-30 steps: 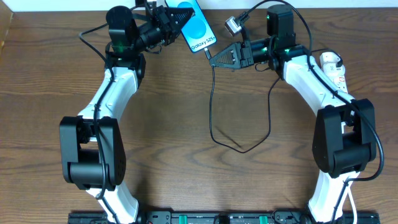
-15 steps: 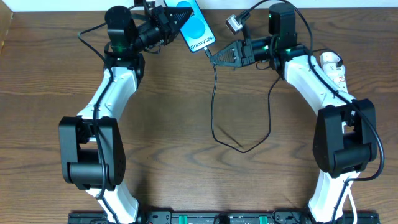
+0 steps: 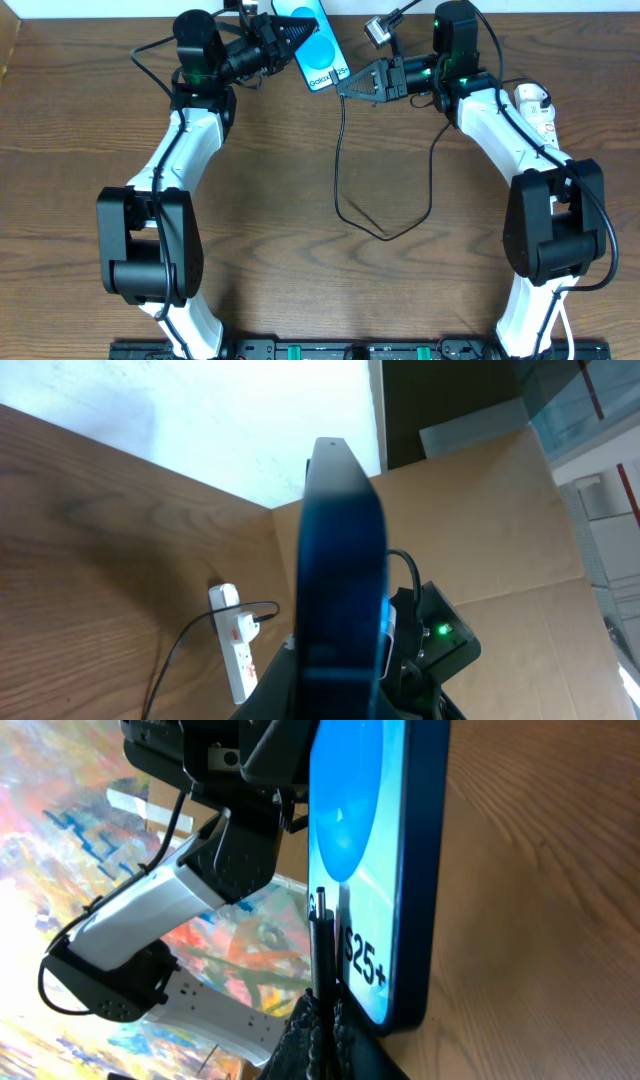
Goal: Plug charger to phone and switch on socket
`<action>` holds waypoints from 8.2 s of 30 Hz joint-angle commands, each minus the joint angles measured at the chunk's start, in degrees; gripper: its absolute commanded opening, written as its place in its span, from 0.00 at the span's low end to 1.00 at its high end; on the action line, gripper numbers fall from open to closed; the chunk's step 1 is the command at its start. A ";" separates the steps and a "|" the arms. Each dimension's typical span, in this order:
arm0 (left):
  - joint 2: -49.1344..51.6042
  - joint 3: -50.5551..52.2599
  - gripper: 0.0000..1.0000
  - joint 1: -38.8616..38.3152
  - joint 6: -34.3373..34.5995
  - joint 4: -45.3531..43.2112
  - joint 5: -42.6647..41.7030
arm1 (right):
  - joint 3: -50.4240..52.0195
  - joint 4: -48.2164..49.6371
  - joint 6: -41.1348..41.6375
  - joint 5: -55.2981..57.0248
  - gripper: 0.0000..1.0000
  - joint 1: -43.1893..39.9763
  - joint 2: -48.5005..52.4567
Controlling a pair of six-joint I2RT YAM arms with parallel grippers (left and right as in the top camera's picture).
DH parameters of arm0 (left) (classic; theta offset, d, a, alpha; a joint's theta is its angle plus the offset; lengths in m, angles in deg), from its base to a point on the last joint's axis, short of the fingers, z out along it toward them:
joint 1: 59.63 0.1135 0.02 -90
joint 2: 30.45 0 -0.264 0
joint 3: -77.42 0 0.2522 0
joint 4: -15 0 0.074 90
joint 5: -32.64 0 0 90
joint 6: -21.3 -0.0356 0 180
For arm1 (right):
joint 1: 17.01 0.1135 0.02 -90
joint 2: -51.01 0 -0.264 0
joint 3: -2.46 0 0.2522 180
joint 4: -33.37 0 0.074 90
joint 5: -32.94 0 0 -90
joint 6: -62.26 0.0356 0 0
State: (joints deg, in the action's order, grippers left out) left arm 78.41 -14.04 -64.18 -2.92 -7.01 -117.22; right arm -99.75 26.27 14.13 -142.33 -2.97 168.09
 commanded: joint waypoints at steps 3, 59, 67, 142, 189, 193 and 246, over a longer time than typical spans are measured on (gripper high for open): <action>-1.40 -1.14 0.07 0.15 1.84 -0.48 2.95 | -0.70 -0.63 0.50 -3.02 0.01 0.31 -1.77; -1.40 -1.14 0.07 0.83 3.50 -0.48 0.66 | -0.70 -9.25 -5.49 -0.28 0.01 1.31 -1.66; -1.40 -1.14 0.07 0.83 3.50 -0.48 -0.22 | -0.70 -9.25 -5.03 0.50 0.01 0.59 -1.66; -1.40 -1.14 0.07 -0.15 0.44 -0.44 -0.79 | -0.68 -16.26 -12.55 -2.05 0.01 -0.63 -1.66; -1.40 -1.14 0.07 1.11 -1.05 -0.44 0.50 | -0.66 -16.68 -14.93 -4.07 0.01 0.00 -1.66; -1.40 -1.14 0.07 0.72 -1.05 -0.44 0.50 | -0.66 -16.68 -14.93 -3.93 0.01 0.31 -1.66; -1.40 -1.14 0.07 -1.53 -1.05 -0.44 -0.96 | -0.66 -8.66 -6.03 -0.55 0.01 0.44 -1.66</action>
State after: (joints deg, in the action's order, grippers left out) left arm 78.39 -14.04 -64.25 -2.94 -7.31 -114.55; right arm -99.73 16.19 5.82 -144.67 -3.10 168.04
